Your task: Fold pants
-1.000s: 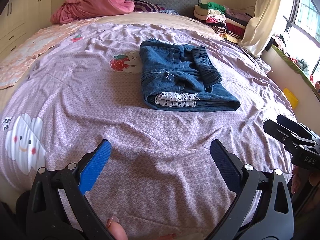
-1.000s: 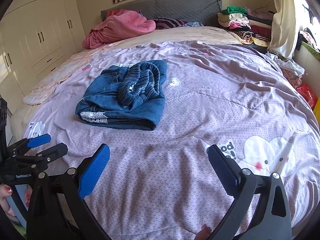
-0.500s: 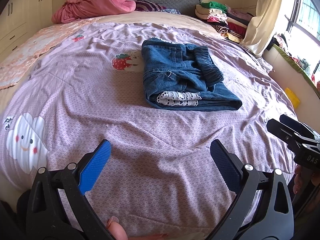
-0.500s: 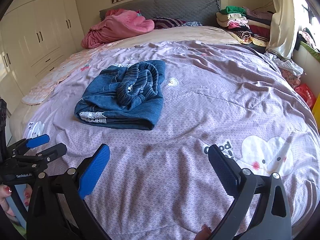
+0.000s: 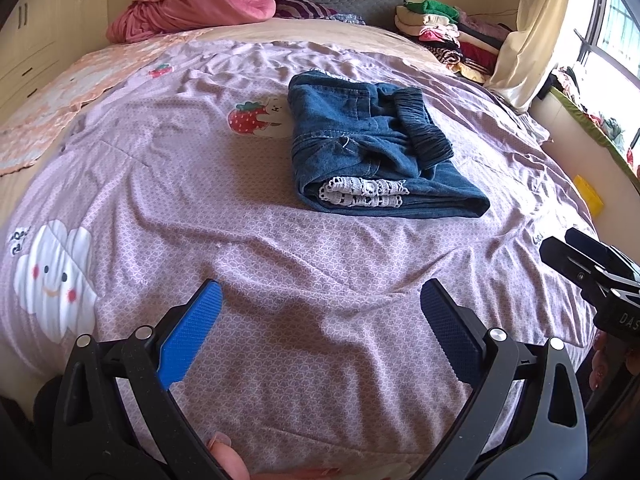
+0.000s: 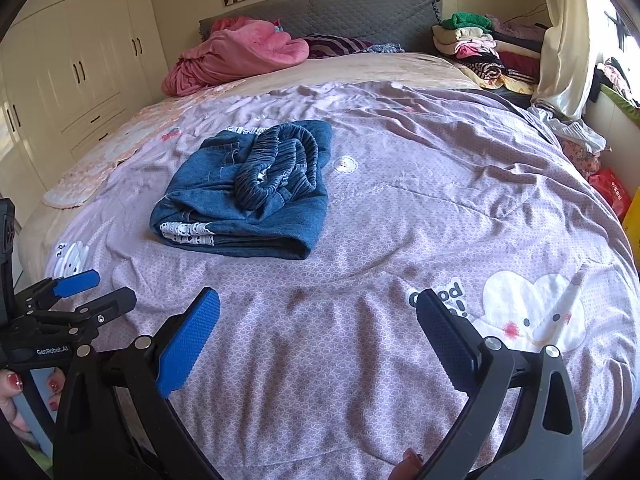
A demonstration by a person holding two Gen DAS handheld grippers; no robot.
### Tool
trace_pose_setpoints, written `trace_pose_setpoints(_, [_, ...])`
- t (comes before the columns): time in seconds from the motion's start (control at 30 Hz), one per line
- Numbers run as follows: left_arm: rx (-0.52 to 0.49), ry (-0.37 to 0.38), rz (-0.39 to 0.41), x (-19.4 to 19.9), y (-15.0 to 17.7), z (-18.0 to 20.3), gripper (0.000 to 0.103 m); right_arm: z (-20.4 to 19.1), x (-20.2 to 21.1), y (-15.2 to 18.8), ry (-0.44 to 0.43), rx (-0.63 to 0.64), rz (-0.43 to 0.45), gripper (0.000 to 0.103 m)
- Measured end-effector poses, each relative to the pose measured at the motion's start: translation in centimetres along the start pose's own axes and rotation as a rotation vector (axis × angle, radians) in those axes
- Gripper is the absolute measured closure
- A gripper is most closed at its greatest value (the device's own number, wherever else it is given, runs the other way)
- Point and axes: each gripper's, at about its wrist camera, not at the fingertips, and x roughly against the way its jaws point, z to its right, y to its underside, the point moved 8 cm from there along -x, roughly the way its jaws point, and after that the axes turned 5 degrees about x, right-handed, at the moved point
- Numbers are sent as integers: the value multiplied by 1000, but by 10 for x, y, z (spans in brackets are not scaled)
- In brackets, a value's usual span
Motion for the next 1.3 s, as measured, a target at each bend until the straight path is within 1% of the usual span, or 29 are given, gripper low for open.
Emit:
trace_pose_setpoints(0.7, [4, -12, -2, 1, 1, -6, 10, -2, 2, 0, 9, 5, -3, 5])
trace_pose_setpoints(0.97, [-2, 6, -29, 2, 6, -6, 10, 1, 2, 2, 6, -3, -6, 5])
trace_pose_setpoints(1.1, [-4, -26, -36, 0, 6, -13, 10, 6, 0, 4, 6, -11, -8, 5])
trace_pose_setpoints(1.23, [22, -56, -45, -3, 4, -26, 10, 19, -4, 7, 14, -30, -16, 5])
trace_pose_setpoints(1.3, [42, -55, -48, -5, 1, -32, 10, 29, -6, 8, 22, -43, -19, 5])
